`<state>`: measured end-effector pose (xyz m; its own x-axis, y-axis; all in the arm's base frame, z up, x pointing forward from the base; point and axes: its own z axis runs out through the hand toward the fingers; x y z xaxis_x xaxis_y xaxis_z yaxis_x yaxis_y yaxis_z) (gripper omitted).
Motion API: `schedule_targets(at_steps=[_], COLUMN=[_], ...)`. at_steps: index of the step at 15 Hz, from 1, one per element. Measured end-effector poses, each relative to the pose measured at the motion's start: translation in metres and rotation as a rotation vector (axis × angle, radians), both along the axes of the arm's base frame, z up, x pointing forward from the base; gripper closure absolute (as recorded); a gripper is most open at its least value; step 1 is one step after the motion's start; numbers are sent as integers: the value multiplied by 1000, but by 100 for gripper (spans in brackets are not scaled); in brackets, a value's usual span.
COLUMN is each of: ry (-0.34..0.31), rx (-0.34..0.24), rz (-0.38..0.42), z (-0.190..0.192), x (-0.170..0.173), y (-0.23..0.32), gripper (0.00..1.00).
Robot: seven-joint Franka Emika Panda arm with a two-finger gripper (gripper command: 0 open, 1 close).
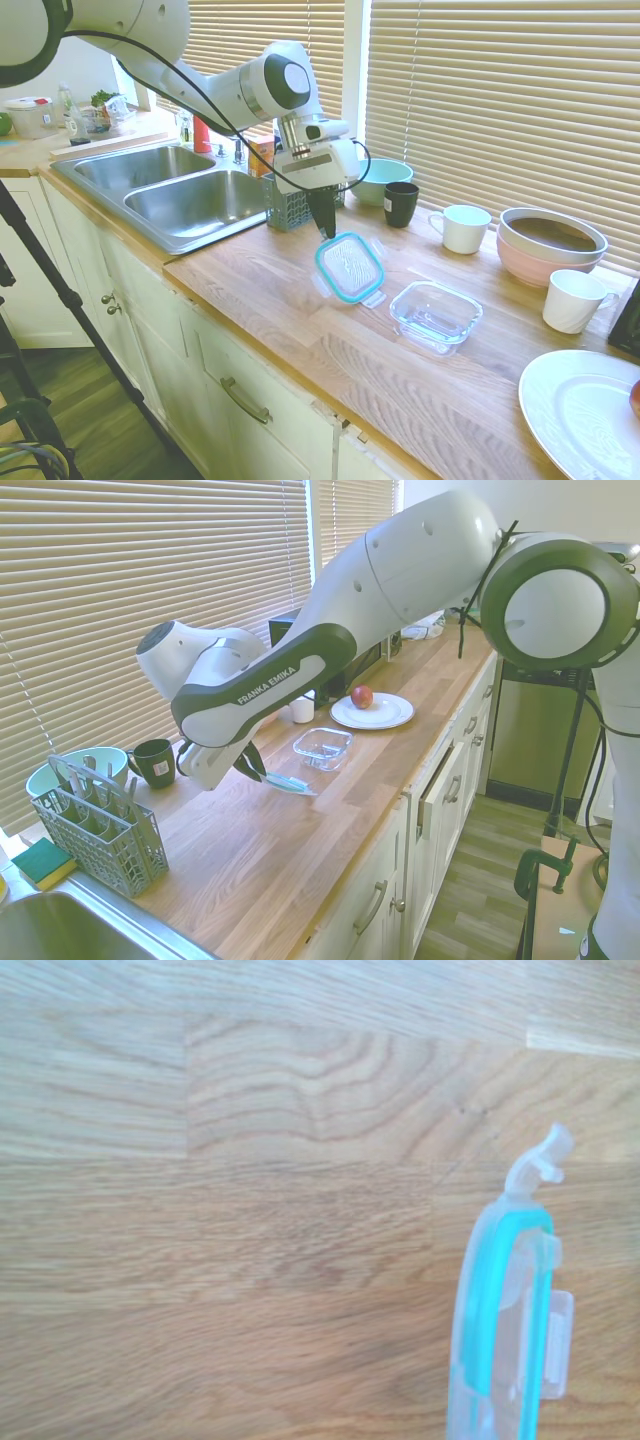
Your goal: Cover the lid of the food container
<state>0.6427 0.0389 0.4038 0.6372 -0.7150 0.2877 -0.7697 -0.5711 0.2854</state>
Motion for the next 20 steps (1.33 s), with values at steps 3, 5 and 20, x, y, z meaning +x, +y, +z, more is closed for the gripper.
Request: schedule_targets(at_steps=[3, 5, 20], ry=[-11, -22, -80], rx=[25, 45, 149], rz=[6, 13, 14], z=[15, 27, 70], x=[-9, -15, -33], y=[-2, -2, -44], gripper=[100, 100, 100])
